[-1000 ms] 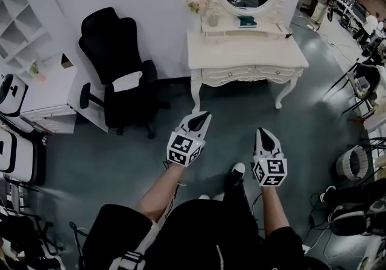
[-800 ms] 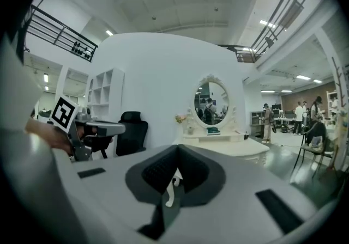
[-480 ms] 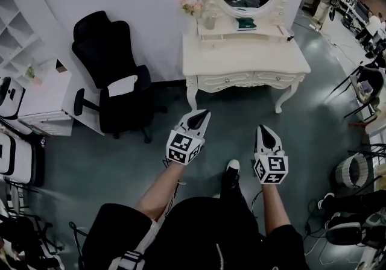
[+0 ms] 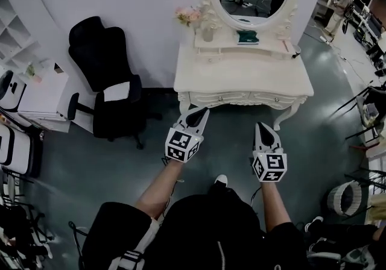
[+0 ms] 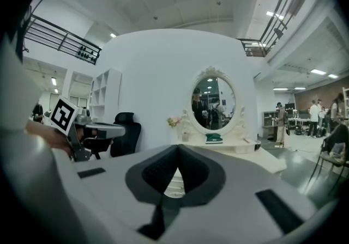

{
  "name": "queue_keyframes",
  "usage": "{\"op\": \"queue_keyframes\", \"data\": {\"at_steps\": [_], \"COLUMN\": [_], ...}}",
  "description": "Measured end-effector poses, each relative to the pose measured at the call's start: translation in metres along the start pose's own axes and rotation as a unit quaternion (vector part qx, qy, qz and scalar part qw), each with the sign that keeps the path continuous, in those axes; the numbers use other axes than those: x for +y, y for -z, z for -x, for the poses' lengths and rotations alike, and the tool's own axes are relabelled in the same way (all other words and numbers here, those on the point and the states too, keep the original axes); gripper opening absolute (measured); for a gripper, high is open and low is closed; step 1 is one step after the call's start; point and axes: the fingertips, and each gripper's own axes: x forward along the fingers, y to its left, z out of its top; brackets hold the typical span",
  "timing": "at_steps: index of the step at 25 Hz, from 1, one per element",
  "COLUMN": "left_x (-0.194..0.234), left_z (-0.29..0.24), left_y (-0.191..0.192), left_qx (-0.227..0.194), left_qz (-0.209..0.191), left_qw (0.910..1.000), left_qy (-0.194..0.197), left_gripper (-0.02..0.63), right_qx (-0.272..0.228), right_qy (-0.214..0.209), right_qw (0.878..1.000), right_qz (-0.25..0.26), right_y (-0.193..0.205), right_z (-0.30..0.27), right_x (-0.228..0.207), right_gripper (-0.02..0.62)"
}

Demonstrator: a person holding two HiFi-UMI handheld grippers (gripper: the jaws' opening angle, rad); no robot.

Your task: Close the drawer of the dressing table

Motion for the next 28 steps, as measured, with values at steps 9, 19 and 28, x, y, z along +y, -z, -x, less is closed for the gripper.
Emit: {"op": "queue_keyframes", "data": {"at_steps": [9, 19, 28], "left_x": [-0.001, 0.008, 0.035], "left_z": [-0.090, -0.134, -0.186], "left_y": [-0.009, -0.001, 0.012], "left_qx": [0.008, 0.022, 0.021], "left_qz": [0.002, 0.001, 0.009], "left_qw": [0.9993, 0.9986, 0.9989], "left_qy": [-0.037, -0.048, -0.040], "left_gripper": [0.006, 0.006, 0.006], "right_qx": [0.011, 0.016, 0.017], "right_qy": [-0.038, -0.046, -0.037], "right_qw": [0.999, 0.999, 0.999], "right_qz": [-0.004, -0.022, -0.020], "right_y": [-0.003, 0.008, 0.012], "right_z": [-0.064, -0.095, -0.143], "right_x": [-0.085, -0.124, -0.151], "right_gripper": [0.002, 0.002, 0.002]}}
